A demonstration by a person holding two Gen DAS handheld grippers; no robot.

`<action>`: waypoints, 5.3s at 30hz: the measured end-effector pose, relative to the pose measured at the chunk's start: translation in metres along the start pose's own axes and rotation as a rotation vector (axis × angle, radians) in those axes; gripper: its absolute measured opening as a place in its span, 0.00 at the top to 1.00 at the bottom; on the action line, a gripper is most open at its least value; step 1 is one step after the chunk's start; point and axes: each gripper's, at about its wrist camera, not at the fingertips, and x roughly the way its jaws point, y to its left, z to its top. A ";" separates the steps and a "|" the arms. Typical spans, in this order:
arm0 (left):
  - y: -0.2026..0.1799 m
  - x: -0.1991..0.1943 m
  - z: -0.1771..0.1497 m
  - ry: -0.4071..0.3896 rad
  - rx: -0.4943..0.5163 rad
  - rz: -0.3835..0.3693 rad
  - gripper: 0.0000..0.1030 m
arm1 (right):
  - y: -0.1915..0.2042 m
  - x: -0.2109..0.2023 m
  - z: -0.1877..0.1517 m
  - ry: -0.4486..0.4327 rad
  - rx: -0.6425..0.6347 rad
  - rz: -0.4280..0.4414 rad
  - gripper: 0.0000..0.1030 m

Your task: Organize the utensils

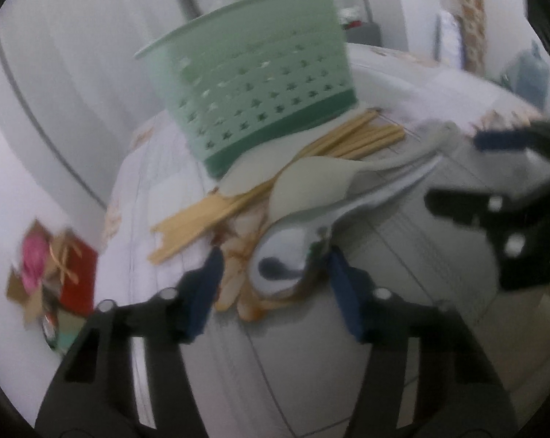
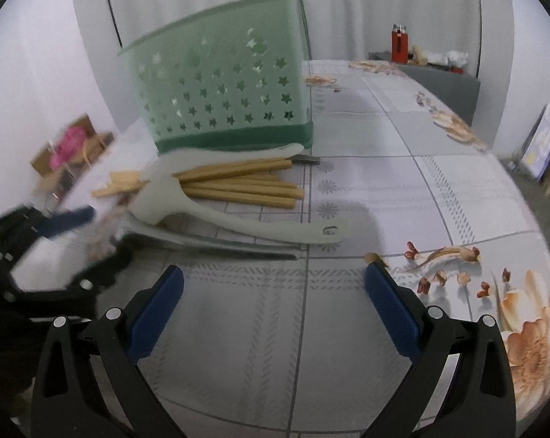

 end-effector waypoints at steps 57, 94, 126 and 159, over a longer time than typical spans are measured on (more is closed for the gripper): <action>0.047 0.027 -0.036 0.175 -0.931 -0.610 0.98 | -0.029 -0.010 0.001 -0.014 0.141 0.132 0.06; 0.142 -0.039 -0.116 0.072 -0.874 -0.340 0.99 | 0.134 0.038 -0.005 -0.099 -1.022 -0.281 0.64; 0.189 -0.127 0.064 -0.387 -0.552 -0.077 0.99 | 0.024 -0.045 0.078 -0.256 -0.265 -0.030 0.96; 0.129 -0.027 0.149 -0.197 -0.188 -0.038 0.85 | -0.014 -0.056 0.087 -0.275 -0.060 0.073 0.96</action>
